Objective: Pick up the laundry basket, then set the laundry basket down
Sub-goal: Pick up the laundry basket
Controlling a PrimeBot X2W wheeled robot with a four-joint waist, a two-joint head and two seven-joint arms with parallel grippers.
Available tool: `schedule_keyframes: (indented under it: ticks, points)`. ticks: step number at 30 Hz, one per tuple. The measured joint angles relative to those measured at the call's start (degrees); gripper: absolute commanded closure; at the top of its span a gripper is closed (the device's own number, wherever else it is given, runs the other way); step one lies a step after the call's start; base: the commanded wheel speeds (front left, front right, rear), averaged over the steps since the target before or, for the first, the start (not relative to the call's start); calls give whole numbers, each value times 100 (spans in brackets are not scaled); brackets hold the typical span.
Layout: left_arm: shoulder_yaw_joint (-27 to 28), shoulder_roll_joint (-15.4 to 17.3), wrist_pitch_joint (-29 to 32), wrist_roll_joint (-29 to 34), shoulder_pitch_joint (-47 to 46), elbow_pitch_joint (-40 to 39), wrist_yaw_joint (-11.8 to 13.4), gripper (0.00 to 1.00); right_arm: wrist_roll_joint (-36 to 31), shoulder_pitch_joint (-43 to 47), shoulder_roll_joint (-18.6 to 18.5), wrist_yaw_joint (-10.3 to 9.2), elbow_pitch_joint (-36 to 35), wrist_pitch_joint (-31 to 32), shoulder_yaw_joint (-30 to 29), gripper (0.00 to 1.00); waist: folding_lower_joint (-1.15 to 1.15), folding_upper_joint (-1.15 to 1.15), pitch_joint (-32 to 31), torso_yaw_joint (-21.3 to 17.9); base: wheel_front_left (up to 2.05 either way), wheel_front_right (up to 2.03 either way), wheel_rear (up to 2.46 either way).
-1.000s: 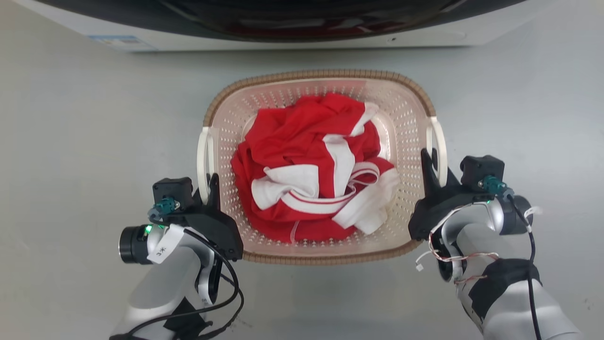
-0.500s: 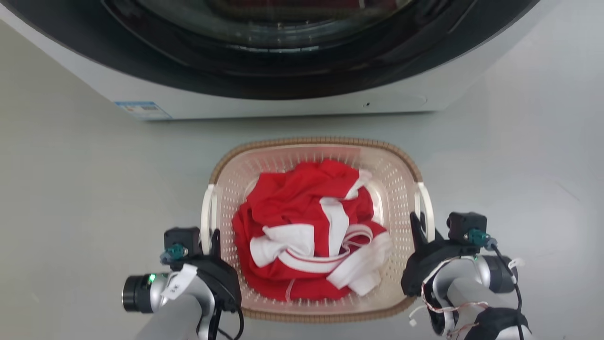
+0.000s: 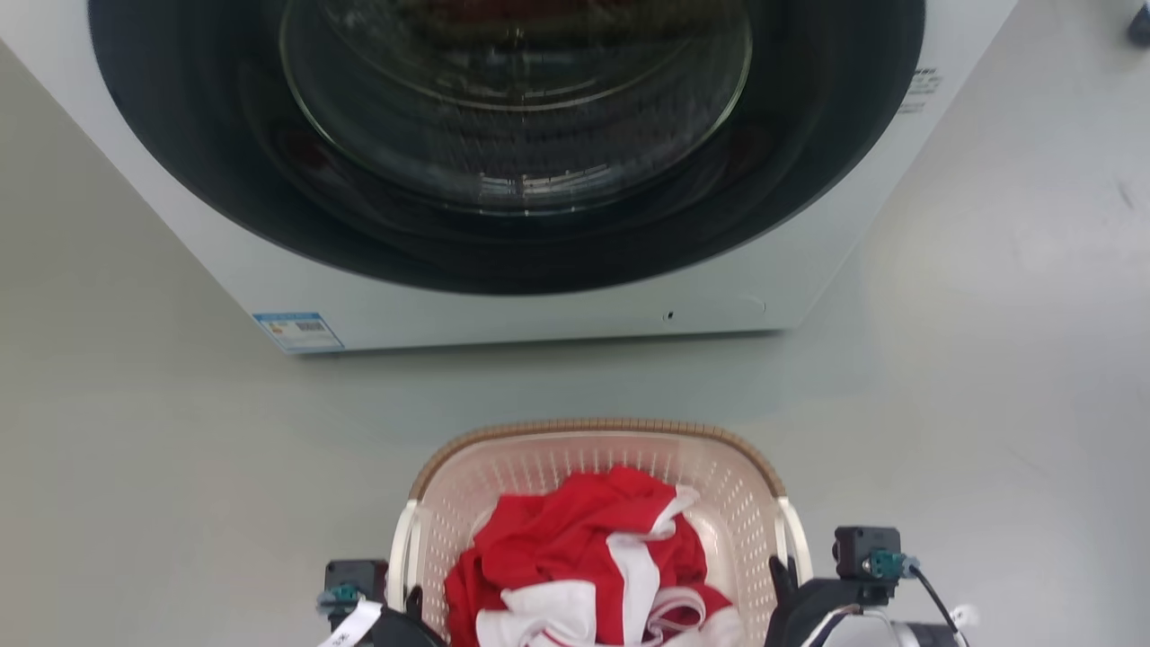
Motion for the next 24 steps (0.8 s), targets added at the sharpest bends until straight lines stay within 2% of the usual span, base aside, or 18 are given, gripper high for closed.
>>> schedule_keyframes:
  ticks: [12,24]
  points:
    - [-235,44,254,-210,599,129,-53,100,576,561,-5,-49,-91,241,468,100,0,0,-903,-42,0,0,0]
    - [-325,62,392,-298,771,145,-58,100,884,711,-16,-77,-88,327,705,100,1,0,-1239,-46,0,0,0]
